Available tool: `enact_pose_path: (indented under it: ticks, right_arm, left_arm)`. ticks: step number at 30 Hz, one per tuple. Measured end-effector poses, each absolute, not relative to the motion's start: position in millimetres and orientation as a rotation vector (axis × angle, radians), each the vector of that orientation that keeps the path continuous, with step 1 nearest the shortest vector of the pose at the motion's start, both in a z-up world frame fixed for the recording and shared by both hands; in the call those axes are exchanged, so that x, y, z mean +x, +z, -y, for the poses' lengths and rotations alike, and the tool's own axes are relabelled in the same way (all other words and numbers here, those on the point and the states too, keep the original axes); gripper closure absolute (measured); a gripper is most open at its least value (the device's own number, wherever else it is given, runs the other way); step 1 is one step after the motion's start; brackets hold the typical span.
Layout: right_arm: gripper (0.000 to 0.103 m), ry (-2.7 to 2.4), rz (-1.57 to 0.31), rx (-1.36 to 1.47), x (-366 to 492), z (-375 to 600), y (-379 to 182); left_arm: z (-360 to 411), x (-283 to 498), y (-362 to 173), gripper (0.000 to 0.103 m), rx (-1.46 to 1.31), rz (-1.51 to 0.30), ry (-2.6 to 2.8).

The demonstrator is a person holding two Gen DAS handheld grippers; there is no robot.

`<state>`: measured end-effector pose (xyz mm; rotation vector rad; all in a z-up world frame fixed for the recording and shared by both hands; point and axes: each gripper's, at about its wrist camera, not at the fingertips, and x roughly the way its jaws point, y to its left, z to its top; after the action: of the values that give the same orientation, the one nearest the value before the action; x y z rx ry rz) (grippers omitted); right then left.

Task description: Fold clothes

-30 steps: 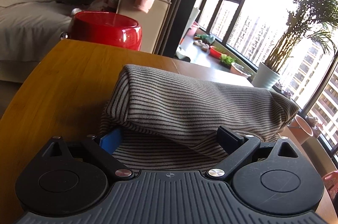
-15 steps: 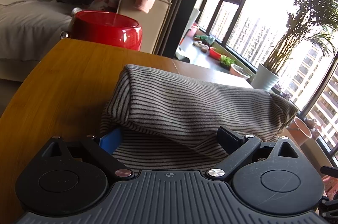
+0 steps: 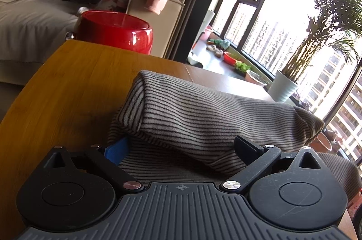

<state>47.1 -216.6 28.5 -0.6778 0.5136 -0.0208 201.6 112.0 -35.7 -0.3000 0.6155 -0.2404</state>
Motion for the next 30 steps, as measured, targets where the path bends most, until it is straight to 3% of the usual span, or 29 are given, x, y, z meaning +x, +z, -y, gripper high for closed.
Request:
enact_pose_path:
  ticks: [2,5,11,14,15,16,17,22,26,30]
  right_arm:
    - [0.031,-0.107,-0.544,-0.704,47,237,20]
    - [0.031,-0.081,-0.586,-0.51,40,267,27]
    - [0.033,0.115,-0.565,-0.395,34,239,9]
    - [0.045,0.179,-0.562,-0.419,49,217,-6]
    - [0.06,0.203,-0.559,-0.408,56,211,-8]
    - [0.087,0.228,-0.556,-0.396,63,205,-9]
    - [0.096,0.251,-0.546,-0.365,68,200,-4]
    - [0.099,0.385,-0.458,0.026,50,224,62]
    - [0.099,0.346,-0.575,0.077,28,256,60]
    - [0.096,0.143,-0.72,-0.012,11,287,19]
  left_arm:
    - [-112,201,-36,0.002,-0.301,-0.614,-0.239]
    - [-113,199,-32,0.002,-0.297,-0.606,-0.235]
    - [-121,152,-2,0.001,-0.134,-0.604,-0.313]
    - [-126,125,8,0.0,-0.085,-0.604,-0.306]
    - [-126,119,10,0.0,-0.088,-0.602,-0.308]
    - [-126,115,12,0.0,-0.096,-0.601,-0.31]
    - [-125,113,13,0.0,-0.101,-0.601,-0.316]
    - [-117,115,10,0.0,-0.081,-0.62,-0.335]
    - [-117,116,0,0.0,-0.092,-0.66,-0.346]
    - [-115,109,-5,0.0,-0.076,-0.695,-0.379]
